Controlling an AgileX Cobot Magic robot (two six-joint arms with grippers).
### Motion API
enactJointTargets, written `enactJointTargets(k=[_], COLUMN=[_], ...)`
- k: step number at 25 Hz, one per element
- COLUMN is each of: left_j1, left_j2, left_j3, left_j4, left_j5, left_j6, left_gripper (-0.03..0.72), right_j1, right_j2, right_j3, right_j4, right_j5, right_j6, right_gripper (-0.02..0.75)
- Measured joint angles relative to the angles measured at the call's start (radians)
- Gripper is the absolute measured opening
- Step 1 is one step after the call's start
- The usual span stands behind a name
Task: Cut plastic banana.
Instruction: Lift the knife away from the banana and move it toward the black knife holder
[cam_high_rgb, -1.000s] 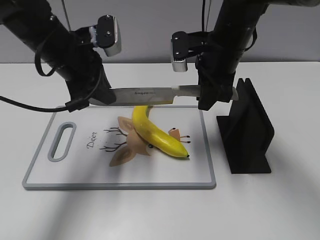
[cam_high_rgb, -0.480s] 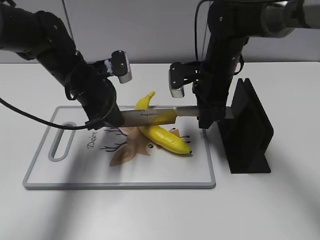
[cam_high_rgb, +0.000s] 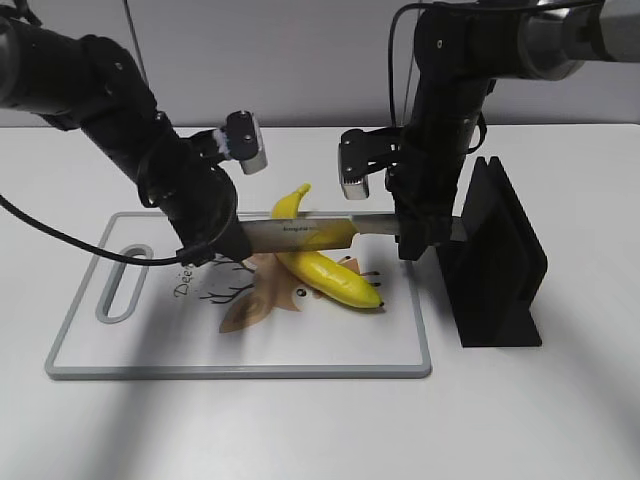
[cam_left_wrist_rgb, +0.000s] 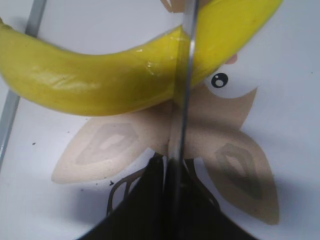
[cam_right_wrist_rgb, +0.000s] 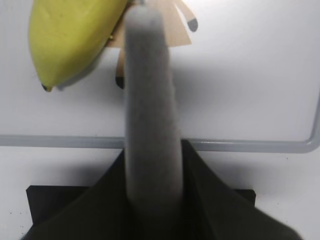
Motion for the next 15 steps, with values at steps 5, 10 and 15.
enactJointTargets(k=[5, 10, 15], left_j1=[0.000, -0.002, -0.002], left_j2=[-0.004, -0.019, -0.049], left_j3=[0.001, 0.007, 0.016], left_j4=[0.001, 0.016, 0.052], left_j5=[-0.004, -0.010, -0.011], left_j6=[0.000, -0.003, -0.006], left_gripper=[-0.002, -0.005, -0.009], right_j1=[-0.001, -0.001, 0.003], right_j2=[0.000, 0.007, 0.018], right_j3=[0.000, -0.040, -0.130], right_j4=[0.000, 0.002, 0.009], right_j5=[-0.001, 0.037, 0.106], right_j6=[-0.001, -0.001, 0.001], right_gripper=[0.188, 0.188, 0.194])
